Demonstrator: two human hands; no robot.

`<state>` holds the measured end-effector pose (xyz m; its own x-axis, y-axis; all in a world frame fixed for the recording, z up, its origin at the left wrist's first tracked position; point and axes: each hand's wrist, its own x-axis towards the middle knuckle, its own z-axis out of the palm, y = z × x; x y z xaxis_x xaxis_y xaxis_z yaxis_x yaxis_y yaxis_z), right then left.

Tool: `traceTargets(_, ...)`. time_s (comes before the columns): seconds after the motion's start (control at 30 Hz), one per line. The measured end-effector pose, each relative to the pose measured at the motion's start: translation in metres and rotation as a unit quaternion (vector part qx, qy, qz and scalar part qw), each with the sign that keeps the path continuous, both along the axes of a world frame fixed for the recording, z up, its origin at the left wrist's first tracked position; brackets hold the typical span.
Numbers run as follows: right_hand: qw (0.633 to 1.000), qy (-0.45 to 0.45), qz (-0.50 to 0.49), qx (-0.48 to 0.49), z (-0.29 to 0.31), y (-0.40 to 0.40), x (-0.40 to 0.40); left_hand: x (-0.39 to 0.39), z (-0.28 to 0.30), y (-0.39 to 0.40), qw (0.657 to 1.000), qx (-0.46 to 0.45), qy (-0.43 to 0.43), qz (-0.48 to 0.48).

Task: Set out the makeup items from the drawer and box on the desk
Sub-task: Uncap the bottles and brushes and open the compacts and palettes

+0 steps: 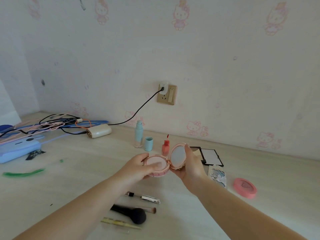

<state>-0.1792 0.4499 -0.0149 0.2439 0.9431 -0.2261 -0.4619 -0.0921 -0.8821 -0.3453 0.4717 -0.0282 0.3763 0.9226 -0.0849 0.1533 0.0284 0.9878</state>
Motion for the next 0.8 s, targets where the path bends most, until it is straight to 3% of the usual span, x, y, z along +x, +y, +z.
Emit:
traceTargets(0.1, 1.0, 0.014, -0.01, -0.01, -0.01, 0.003, -0.005, -0.006, -0.006, 0.008, 0.99, 0.072, 0.118, -0.017)
traceTargets(0.23, 0.999, 0.031, -0.02, -0.022, -0.017, 0.006, -0.012, -0.009, -0.014, 0.023, 0.969, 0.136, 0.205, -0.021)
traceTargets(0.47, 0.997, -0.042, -0.008, -0.061, -0.026, 0.013, -0.008, -0.015, -0.029, 0.038, 0.941, 0.184, 0.285, -0.025)
traceTargets(0.8, 0.993, -0.109, 0.013, -0.037, -0.026, 0.018, -0.003, -0.017, -0.028, 0.043, 0.941, 0.153, 0.3, -0.024)
